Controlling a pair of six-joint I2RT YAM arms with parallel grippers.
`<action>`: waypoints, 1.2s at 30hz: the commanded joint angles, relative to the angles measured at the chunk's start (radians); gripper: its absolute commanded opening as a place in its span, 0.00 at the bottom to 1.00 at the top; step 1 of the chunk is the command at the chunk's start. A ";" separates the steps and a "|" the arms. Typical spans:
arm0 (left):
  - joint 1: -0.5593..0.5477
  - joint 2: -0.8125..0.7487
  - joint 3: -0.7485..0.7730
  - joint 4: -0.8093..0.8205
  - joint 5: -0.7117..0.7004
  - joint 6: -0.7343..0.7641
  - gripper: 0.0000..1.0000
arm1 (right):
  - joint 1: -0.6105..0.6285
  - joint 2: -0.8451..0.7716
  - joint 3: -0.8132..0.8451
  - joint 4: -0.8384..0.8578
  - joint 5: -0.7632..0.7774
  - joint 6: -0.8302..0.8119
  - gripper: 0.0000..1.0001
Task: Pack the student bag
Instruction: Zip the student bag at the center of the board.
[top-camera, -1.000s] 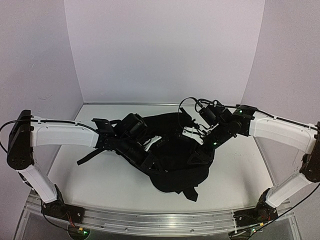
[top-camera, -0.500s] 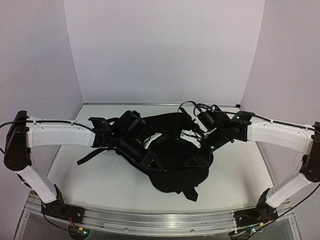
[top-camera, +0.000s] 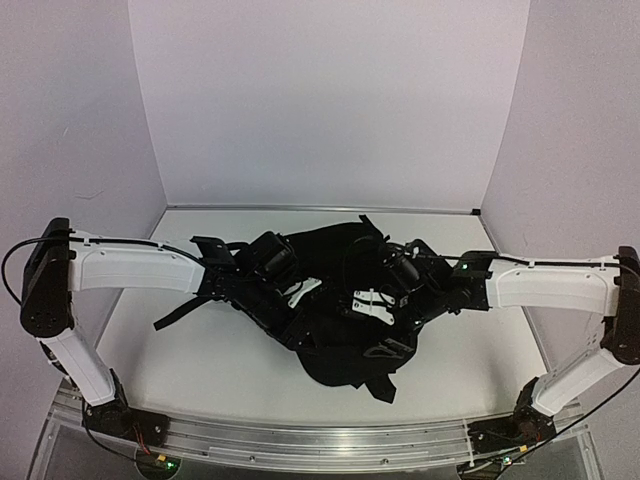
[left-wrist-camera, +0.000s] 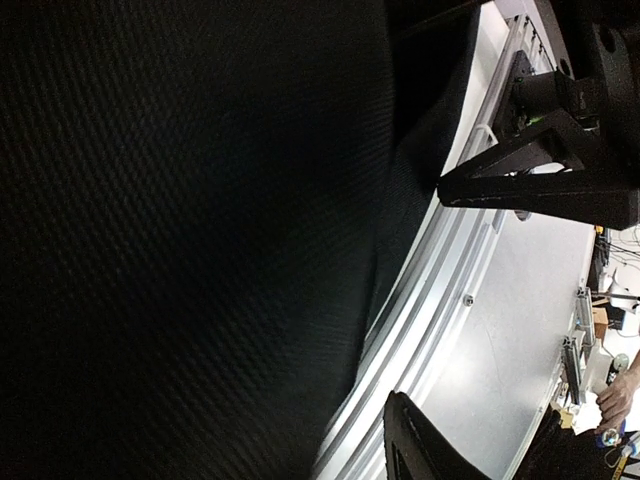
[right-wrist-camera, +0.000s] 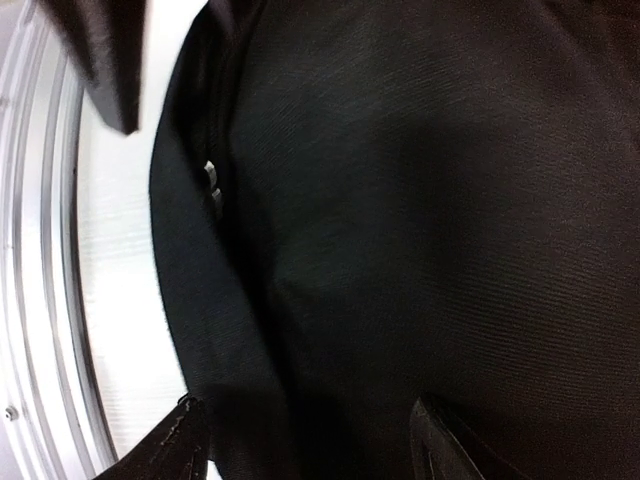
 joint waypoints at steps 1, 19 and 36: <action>-0.003 0.015 0.040 0.019 0.023 0.013 0.52 | 0.022 -0.035 -0.047 0.092 0.084 -0.054 0.67; -0.012 -0.035 0.032 0.104 0.182 -0.020 0.09 | 0.025 -0.163 -0.144 0.139 0.192 -0.145 0.00; 0.032 -0.047 -0.051 0.374 0.227 -0.264 0.00 | 0.046 -0.190 -0.234 0.212 0.255 -0.201 0.00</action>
